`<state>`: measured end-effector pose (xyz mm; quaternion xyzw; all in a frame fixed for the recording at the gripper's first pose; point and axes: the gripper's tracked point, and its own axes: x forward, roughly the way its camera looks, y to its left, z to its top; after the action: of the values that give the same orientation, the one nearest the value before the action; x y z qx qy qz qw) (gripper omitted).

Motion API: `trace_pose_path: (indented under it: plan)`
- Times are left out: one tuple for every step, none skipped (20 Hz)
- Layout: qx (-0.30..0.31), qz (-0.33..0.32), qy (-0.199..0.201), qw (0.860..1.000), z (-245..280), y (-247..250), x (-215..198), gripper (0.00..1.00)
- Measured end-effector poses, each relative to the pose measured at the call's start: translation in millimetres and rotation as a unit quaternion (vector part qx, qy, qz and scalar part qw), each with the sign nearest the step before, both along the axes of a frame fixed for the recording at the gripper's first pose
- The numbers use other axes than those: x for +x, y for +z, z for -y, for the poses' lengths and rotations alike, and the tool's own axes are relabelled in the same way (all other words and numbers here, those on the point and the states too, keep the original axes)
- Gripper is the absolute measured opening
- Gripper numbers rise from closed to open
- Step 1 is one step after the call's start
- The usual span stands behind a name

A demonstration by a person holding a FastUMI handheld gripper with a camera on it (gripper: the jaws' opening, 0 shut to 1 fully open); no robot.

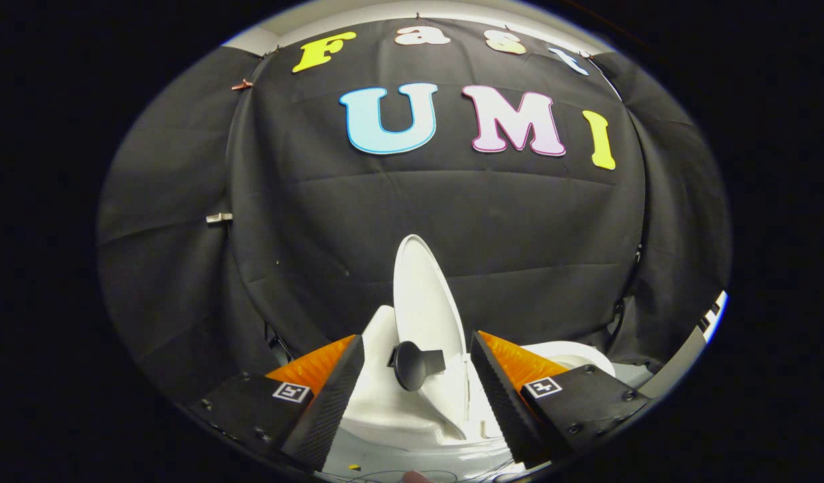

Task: Open the toilet lid.

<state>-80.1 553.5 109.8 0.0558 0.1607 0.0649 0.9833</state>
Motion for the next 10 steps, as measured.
trace_pose_path:
  plan:
    - [0.012, 0.006, 0.006, 1.0, 0.4, 8.9, -1.2, 0.99]
    - [0.017, 0.015, 0.008, 1.0, 4.9, 16.7, -2.6, 0.99]
    - [0.021, 0.017, 0.011, 1.0, 8.8, 23.3, -2.6, 0.99]
    - [0.025, 0.019, 0.015, 0.999, 11.8, 28.0, -4.5, 0.99]
    - [0.031, 0.018, 0.02, 0.999, 15.4, 31.6, -5.4, 0.99]
    - [0.037, 0.019, 0.021, 0.999, 21.1, 36.9, -5.9, 0.99]
    - [0.04, 0.026, 0.023, 0.999, 28.4, 41.8, -3.9, 0.99]
    - [0.039, 0.029, 0.022, 0.999, 36.9, 46.3, -1.8, 0.99]
    - [0.039, 0.033, 0.025, 0.998, 46.5, 48.6, 1.0, 0.99]
    - [0.039, 0.041, 0.025, 0.998, 56.6, 51.8, 4.5, 0.99]
